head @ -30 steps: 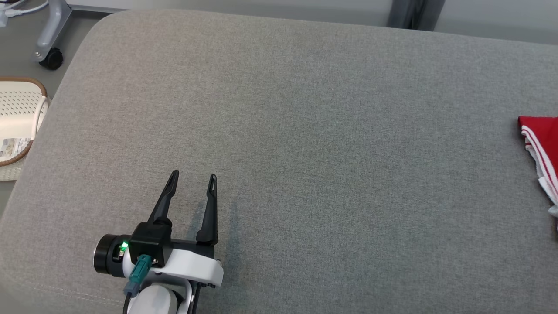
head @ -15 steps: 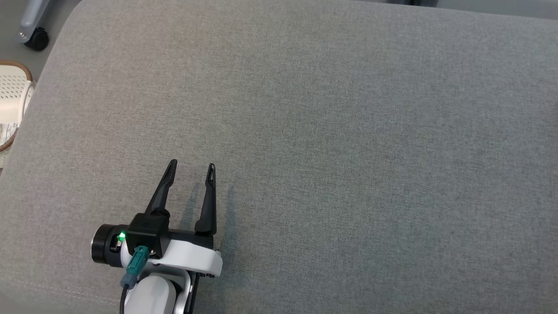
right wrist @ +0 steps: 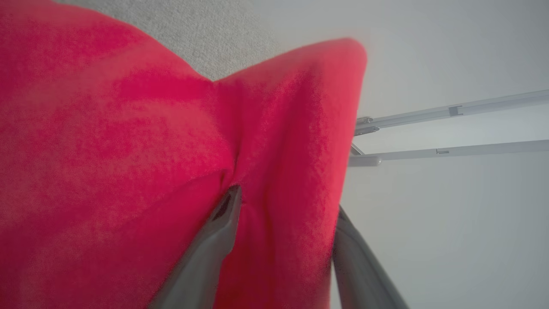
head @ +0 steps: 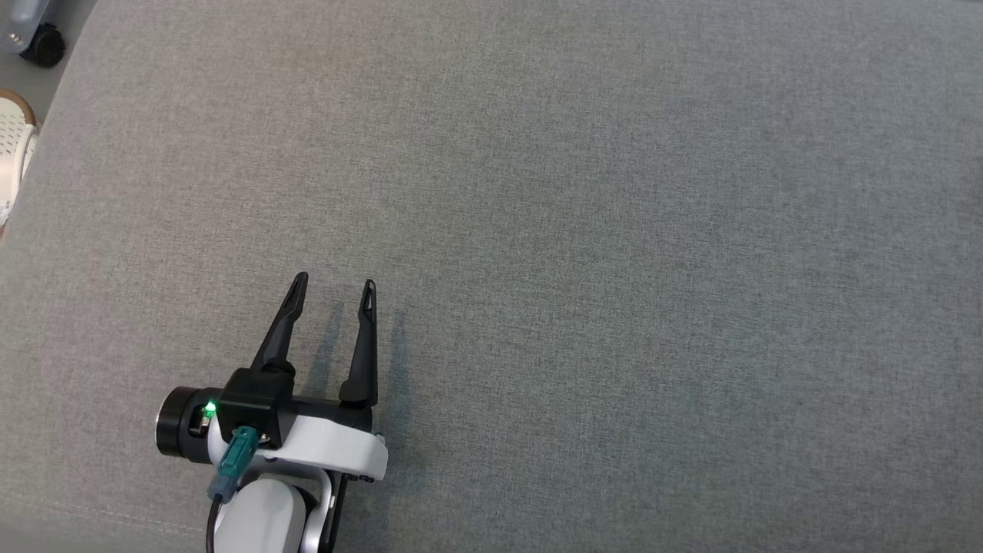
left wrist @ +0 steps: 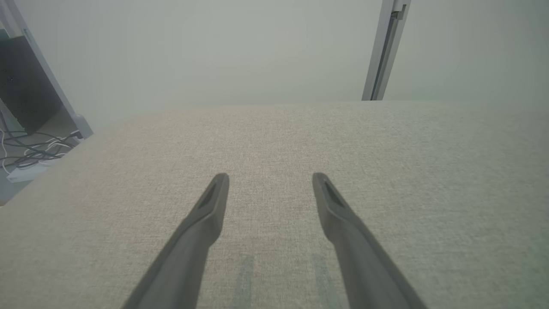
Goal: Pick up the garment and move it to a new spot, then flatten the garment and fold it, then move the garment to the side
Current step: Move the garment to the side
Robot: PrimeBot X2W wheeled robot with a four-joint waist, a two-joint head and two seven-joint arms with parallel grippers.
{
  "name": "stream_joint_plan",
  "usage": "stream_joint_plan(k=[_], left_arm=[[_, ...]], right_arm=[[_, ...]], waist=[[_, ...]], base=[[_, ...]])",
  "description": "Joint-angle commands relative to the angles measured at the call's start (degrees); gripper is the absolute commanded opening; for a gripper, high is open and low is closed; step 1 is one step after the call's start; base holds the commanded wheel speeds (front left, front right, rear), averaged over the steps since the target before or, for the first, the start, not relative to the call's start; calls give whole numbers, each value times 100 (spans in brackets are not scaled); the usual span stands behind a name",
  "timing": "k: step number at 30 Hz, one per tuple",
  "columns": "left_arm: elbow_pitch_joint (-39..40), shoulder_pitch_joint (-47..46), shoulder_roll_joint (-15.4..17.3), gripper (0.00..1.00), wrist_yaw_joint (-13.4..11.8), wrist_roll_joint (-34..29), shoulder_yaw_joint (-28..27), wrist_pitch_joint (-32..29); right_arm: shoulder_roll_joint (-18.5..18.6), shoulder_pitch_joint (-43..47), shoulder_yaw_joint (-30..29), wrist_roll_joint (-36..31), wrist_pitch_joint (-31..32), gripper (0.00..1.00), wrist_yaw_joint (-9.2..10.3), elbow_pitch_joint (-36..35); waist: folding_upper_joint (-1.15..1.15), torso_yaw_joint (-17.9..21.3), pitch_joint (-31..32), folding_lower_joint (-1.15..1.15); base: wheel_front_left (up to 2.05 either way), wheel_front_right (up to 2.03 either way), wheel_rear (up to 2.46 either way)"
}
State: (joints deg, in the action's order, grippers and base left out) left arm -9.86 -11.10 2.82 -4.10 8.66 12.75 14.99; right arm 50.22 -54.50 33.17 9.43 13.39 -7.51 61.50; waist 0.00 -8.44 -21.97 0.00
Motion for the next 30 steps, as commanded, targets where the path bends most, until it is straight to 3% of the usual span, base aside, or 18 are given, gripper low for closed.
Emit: stream_joint_plan(k=[1, 18, 30], left_arm=[[-12, -99, 21, 100, 2, -29, -28, 25], [-60, 106, 21, 100, -45, -7, -33, 25], [65, 402, 22, 100, -83, -86, -336, 25]], right_arm=[[-33, 88, -101, -93, -32, 100, 2, -35], [-444, 356, -1118, -817, -306, 100, 2, -913], [-1718, 1231, -1785, 27, -1638, 100, 2, -2205]], waist=[[0, 11, 14, 0], [0, 112, 614, 0], [0, 168, 1287, 0]], base=[[0, 0, 0], [0, 0, 0], [0, 0, 0]])
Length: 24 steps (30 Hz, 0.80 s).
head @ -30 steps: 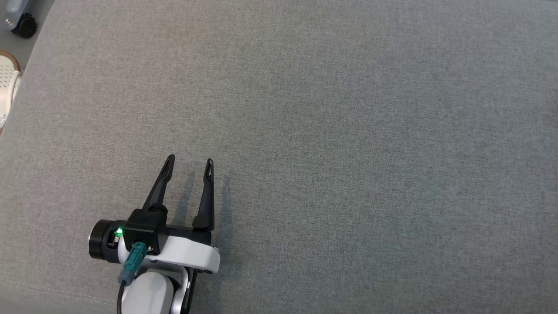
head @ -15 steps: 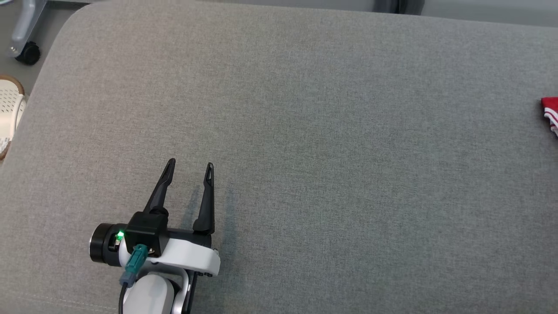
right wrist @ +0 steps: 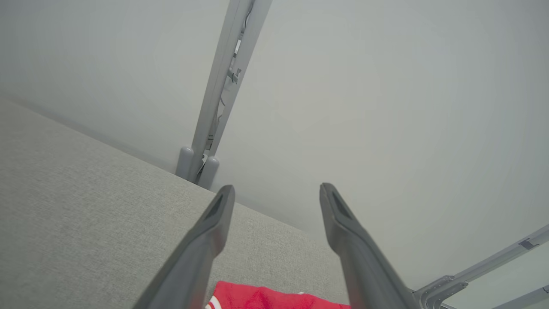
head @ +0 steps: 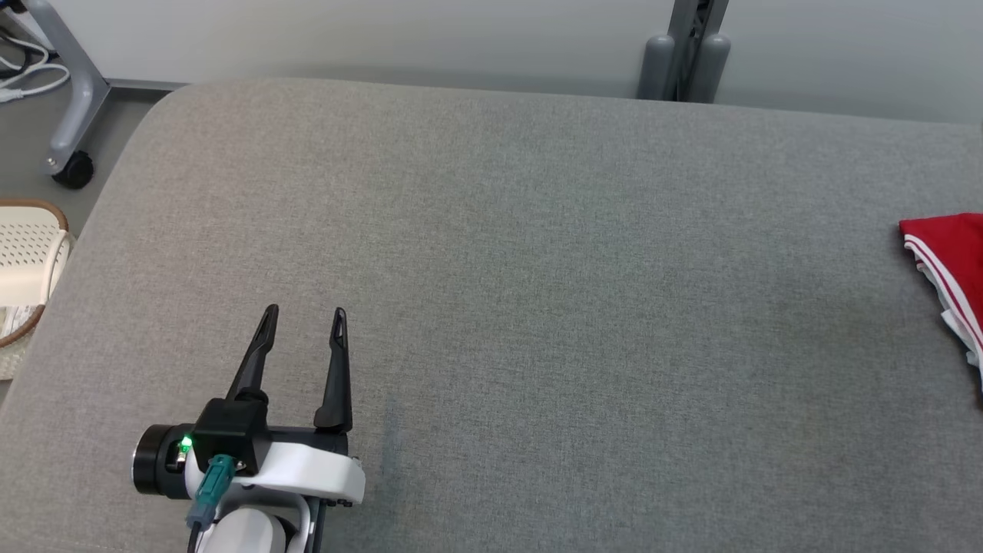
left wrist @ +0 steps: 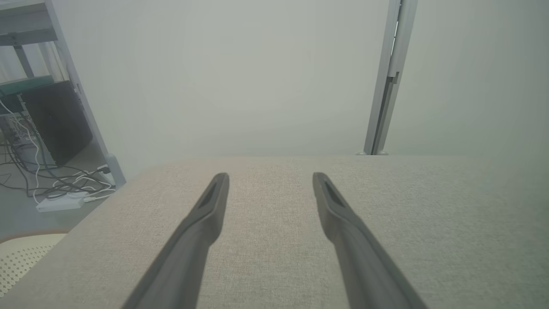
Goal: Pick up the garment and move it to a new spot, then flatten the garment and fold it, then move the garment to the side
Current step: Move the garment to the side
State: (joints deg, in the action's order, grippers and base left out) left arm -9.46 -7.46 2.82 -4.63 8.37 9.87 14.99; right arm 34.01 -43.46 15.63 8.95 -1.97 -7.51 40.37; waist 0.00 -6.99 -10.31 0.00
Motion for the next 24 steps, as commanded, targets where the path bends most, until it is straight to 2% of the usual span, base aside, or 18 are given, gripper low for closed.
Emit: stream_joint_plan(k=[1, 11, 17, 24], left_arm=[[41, 74, 24, 100, -20, -78, -80, 25], [267, 278, 23, 100, 28, -127, -314, 25], [332, 408, 22, 100, 29, -126, -360, 25], [318, 530, 21, 100, 102, -63, -299, 25]], right_arm=[[-233, 238, -73, 169, -195, 100, 1, -210], [-1490, 1555, -848, 775, -1081, 100, 1, -1399], [-2208, 2561, -1377, 591, -1296, 100, 1, -2037], [-2739, 3413, -1771, 166, -1326, 100, 1, -2451]], waist=[[0, 32, 178, 0], [0, 98, 546, 0], [0, 132, 662, 0], [0, 133, 734, 0]], base=[[0, 0, 0], [0, 0, 0], [0, 0, 0], [0, 0, 0]])
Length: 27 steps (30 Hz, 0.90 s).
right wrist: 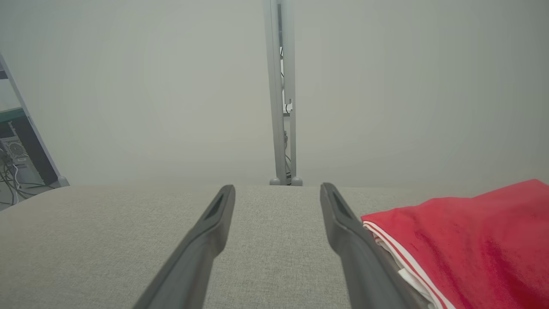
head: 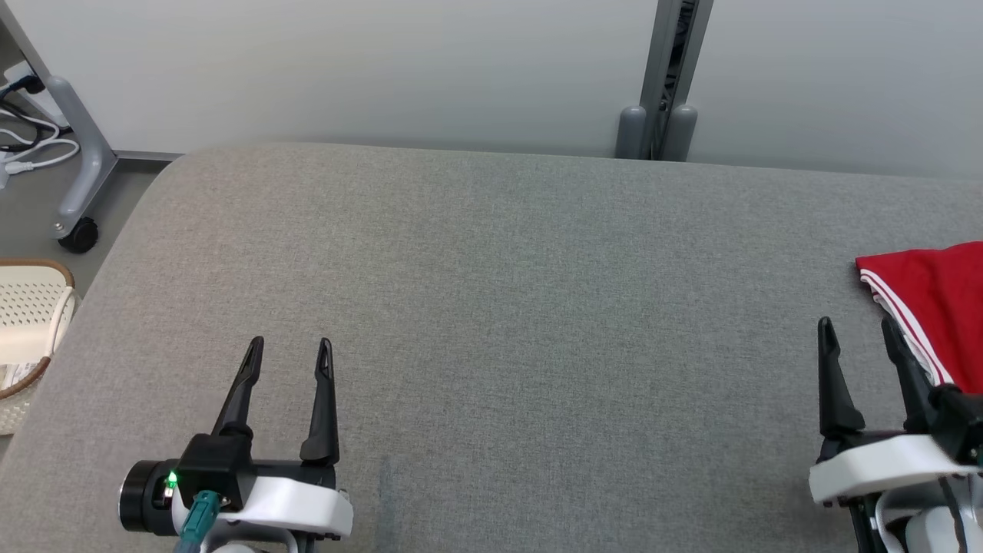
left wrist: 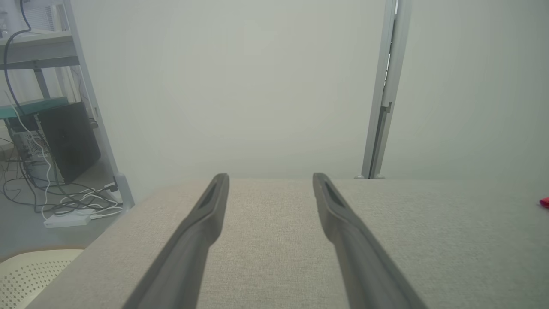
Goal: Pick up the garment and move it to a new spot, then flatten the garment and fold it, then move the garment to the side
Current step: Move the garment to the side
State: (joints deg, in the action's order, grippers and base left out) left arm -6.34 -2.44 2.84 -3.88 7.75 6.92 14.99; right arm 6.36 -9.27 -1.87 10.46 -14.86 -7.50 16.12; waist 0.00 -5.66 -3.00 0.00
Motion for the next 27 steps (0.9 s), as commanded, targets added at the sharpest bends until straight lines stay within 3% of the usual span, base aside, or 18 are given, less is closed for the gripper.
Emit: stream_joint_plan(k=[1, 9, 27], left_arm=[[-23, 88, 20, 100, 30, -10, 20, 25], [-114, 205, 21, 100, 17, 50, 70, 25], [30, 301, 19, 100, 2, -56, 53, 25]], right_arm=[[-99, 268, -111, -20, -34, 100, 0, -147], [-284, 742, -112, -301, -36, 100, 0, -308], [-330, 779, -114, -342, -37, 100, 0, -323]], waist=[[0, 0, 23, 0], [0, 6, 94, 0], [0, 0, 211, 0]], base=[[0, 0, 0], [0, 0, 0], [0, 0, 0]])
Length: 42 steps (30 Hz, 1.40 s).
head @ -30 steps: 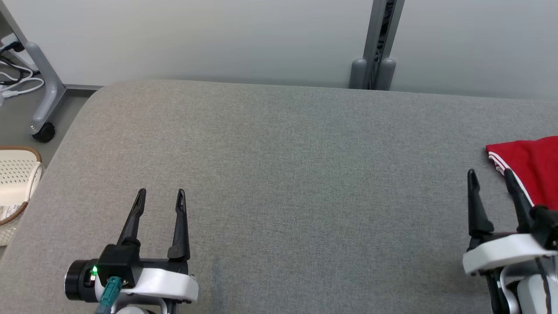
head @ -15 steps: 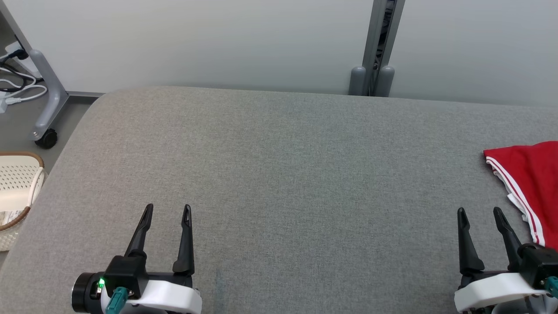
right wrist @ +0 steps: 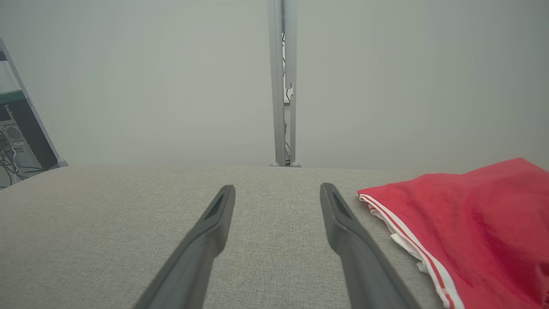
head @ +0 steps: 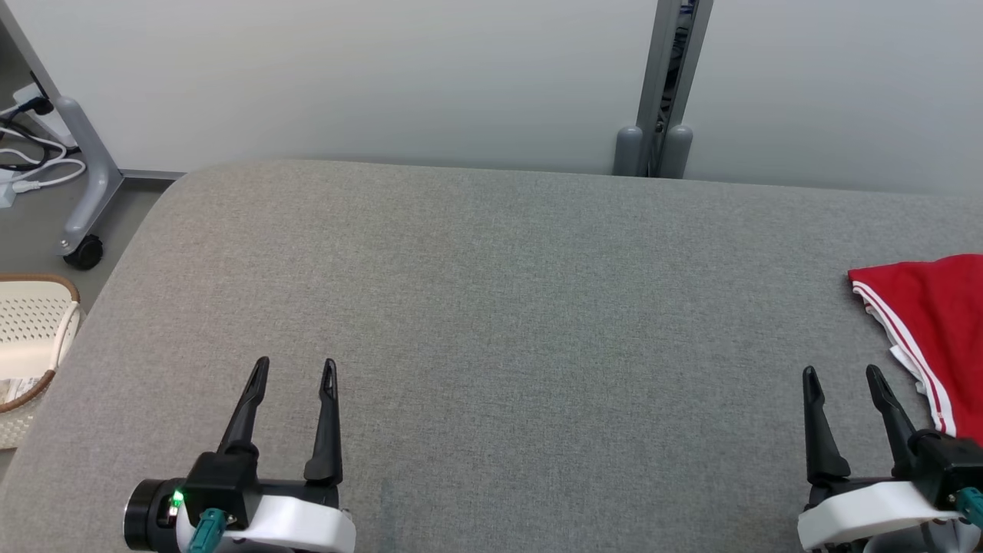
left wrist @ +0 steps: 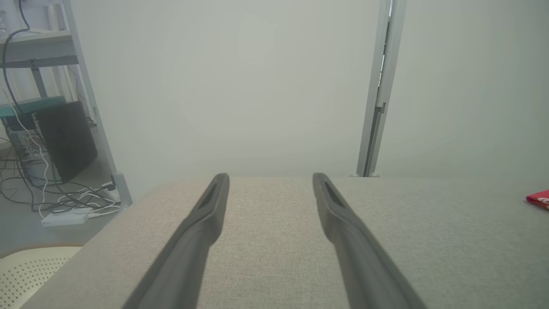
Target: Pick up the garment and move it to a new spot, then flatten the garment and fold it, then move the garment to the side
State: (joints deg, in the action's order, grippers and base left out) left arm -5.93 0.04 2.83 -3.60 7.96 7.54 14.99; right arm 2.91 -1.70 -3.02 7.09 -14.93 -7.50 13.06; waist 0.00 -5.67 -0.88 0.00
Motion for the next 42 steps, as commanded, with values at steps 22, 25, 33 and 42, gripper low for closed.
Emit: stream_joint_plan(k=[22, 25, 33, 42], left_arm=[[-19, 66, 20, 100, 488, 330, -206, 25], [-42, 81, 20, 100, 518, 382, -225, 25], [-10, 95, 20, 100, 582, 500, -239, 25], [-249, 101, -21, 0, 581, 949, -184, -114]], right_arm=[[13, -26, 21, 32, -31, 100, 0, -3], [12, -5, 27, 40, -31, 100, 0, 18], [13, -15, 33, 15, -31, 100, 0, 45], [-73, 9, -108, 463, 207, 0, 0, 259]], waist=[[0, 18, -56, 0], [0, 14, -33, 0], [0, -5, -17, 0], [0, 15, -14, 0]], base=[[0, 0, 0], [0, 0, 0], [0, 0, 0], [0, 0, 0]])
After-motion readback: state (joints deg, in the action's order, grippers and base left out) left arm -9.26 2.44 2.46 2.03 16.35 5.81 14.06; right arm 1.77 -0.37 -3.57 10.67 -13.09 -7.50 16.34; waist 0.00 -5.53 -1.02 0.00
